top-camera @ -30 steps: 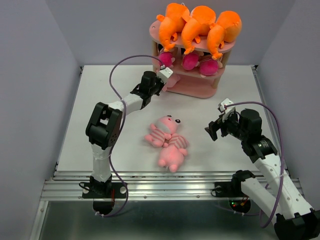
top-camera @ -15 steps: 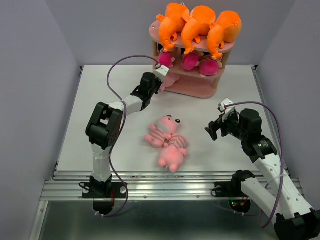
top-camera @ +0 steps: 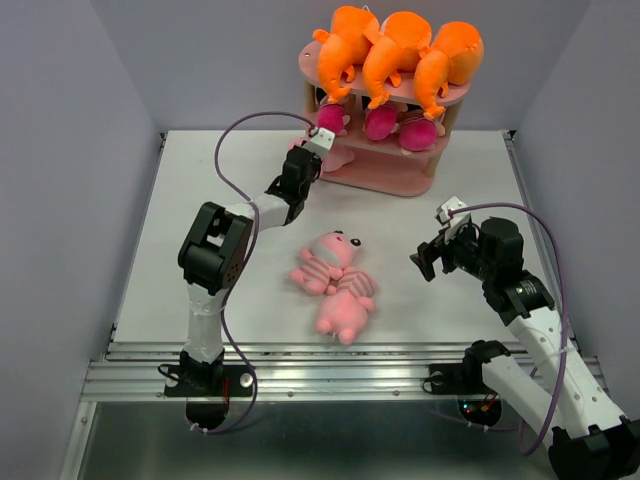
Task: Place and organize the stuffed toys onto the shelf
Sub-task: Place the stuffed toy onto shelf
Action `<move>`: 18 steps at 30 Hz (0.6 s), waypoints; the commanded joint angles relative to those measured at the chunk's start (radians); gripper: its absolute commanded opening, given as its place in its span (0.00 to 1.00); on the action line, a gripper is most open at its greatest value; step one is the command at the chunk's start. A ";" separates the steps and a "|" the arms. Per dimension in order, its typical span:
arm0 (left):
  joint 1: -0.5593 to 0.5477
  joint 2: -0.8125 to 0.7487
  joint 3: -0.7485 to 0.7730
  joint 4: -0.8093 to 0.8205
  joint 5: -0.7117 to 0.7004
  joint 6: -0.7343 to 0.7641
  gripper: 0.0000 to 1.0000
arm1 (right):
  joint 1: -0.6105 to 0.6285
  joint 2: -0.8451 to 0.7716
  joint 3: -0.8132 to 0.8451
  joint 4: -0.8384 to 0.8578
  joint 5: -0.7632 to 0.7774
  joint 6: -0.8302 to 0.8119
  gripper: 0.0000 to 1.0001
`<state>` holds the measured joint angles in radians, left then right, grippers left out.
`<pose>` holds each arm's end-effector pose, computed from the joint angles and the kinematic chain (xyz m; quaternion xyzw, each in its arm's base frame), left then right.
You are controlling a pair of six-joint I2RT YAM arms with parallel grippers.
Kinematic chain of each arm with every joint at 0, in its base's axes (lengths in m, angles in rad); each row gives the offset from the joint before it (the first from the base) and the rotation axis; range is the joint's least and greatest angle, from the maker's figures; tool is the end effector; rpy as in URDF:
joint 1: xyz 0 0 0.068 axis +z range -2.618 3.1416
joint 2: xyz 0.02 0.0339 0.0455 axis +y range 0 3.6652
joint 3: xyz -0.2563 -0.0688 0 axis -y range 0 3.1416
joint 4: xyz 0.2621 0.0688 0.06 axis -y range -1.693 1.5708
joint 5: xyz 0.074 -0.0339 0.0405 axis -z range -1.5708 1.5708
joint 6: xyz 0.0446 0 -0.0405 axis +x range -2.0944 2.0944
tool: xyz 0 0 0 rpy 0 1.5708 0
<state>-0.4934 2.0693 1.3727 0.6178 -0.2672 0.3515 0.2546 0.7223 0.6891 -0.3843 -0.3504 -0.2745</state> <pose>0.4448 -0.2258 0.2073 0.2160 0.7009 0.0499 0.6779 0.1874 0.0646 0.2872 -0.3076 0.7719 0.1408 0.5383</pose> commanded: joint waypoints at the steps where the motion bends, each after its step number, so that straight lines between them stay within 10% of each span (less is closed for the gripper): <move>1: -0.025 -0.034 -0.038 0.193 -0.052 0.099 0.00 | -0.006 -0.001 0.012 0.032 0.011 -0.014 1.00; 18: -0.048 -0.095 -0.241 0.355 -0.010 0.460 0.00 | -0.006 -0.006 0.010 0.032 0.011 -0.014 1.00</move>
<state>-0.5320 2.0399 1.1706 0.8860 -0.2882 0.6807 0.2546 0.7223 0.6891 -0.3843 -0.3477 -0.2779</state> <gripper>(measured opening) 0.137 0.998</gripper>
